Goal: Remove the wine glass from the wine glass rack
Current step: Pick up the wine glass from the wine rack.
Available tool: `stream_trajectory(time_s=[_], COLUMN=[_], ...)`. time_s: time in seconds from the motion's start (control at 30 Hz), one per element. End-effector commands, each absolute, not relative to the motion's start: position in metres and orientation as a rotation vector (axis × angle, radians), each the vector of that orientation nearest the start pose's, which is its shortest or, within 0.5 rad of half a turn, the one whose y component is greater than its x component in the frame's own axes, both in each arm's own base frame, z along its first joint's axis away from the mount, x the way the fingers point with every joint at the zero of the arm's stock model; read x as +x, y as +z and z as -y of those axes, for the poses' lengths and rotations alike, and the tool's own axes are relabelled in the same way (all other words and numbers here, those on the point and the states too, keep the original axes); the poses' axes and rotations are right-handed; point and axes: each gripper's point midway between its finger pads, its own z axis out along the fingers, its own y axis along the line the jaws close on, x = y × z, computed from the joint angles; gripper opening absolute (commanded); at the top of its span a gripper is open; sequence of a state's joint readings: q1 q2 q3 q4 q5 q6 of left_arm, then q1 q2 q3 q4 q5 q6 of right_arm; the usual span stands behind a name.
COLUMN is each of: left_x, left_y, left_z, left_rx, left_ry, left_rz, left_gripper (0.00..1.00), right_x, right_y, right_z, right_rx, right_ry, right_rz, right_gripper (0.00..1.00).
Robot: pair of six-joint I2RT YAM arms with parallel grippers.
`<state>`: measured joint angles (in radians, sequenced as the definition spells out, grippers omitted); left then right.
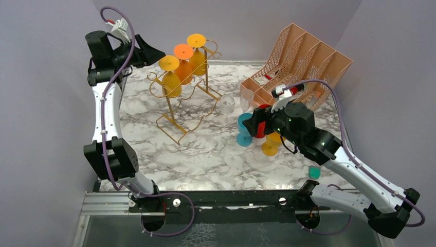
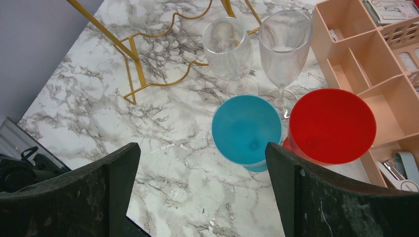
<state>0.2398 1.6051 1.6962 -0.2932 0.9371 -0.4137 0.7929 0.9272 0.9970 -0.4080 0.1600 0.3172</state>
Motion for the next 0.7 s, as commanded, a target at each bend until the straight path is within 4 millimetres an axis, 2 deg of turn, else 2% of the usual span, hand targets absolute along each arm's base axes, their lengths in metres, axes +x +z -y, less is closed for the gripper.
stream_trajectory(time_s=[0.0, 0.23, 0.4, 0.5, 0.67], left_x=[0.437, 0.434, 0.432, 0.434, 0.436], left_y=[0.390, 0.382, 0.379, 0.375, 0.373], left_z=[0.049, 0.053, 0.061, 0.061, 0.062], left_rx=[0.188, 0.219, 0.257, 0.252, 0.246], left_ry=[-0.937, -0.948, -0.976, -0.980, -0.980], left_rz=[-1.798, -1.828, -1.836, -1.847, -1.855], left_gripper=[0.64, 0.52, 0.51, 0.45, 0.27], right_x=[0.234, 0.233, 0.233, 0.234, 0.233], right_y=[0.298, 0.299, 0.297, 0.296, 0.296], right_z=[-0.221, -0.220, -0.224, -0.225, -0.224], right_rx=[-0.342, -0.324, -0.325, -0.326, -0.321], right_ry=[0.629, 0.638, 0.659, 0.659, 0.655], right_rz=[-1.895, -1.887, -1.897, -1.903, -1.907], right_gripper=[1.00, 1.00, 1.00, 1.00, 1.00])
